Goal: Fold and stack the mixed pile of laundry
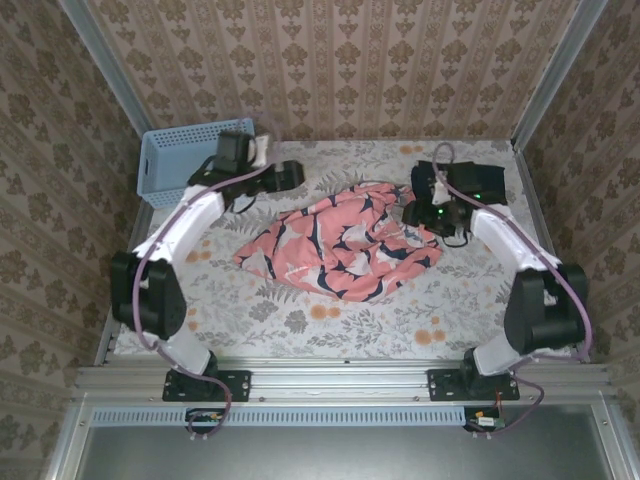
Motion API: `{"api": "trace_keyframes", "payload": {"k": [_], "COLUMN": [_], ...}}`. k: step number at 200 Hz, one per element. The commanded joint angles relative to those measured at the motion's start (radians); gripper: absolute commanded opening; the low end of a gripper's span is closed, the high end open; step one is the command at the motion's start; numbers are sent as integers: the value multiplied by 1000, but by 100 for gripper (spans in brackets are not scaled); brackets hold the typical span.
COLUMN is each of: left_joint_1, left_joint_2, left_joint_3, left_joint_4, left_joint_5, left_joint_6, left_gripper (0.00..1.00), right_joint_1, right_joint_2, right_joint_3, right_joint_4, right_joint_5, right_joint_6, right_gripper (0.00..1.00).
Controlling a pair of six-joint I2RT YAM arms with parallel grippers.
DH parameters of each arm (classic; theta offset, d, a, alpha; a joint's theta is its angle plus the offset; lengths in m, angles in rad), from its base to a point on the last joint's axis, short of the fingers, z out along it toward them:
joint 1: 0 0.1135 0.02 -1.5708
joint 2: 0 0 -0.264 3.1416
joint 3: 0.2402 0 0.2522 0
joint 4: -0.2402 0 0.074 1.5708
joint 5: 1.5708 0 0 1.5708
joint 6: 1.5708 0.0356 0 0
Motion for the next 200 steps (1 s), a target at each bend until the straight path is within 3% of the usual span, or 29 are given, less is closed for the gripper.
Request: {"api": "trace_keyframes", "payload": {"k": [1, 38, 118, 152, 200], "left_joint_1": [31, 108, 217, 233, 241], "left_joint_2": [-77, -142, -264, -286, -351], "left_joint_3": [-154, -329, -507, -536, -586], "left_joint_4": [34, -5, -34, -49, -117], "left_joint_5": [-3, -29, -10, -19, -37], "left_joint_6": [-43, -54, -65, -68, -83], "left_gripper": [100, 100, 100, 100, 100], "right_joint_1": [37, 78, 101, 101, 99], "right_joint_2": [110, 272, 431, 375, 177], "right_joint_3": [81, 162, 240, 252, 247], "right_joint_4": [4, -42, -12, -27, -146], "right_joint_5": [47, 149, 170, 187, 253], "right_joint_6": [-8, 2, 11, 36, 31], "right_gripper": [57, 53, 55, 0, 4]}}
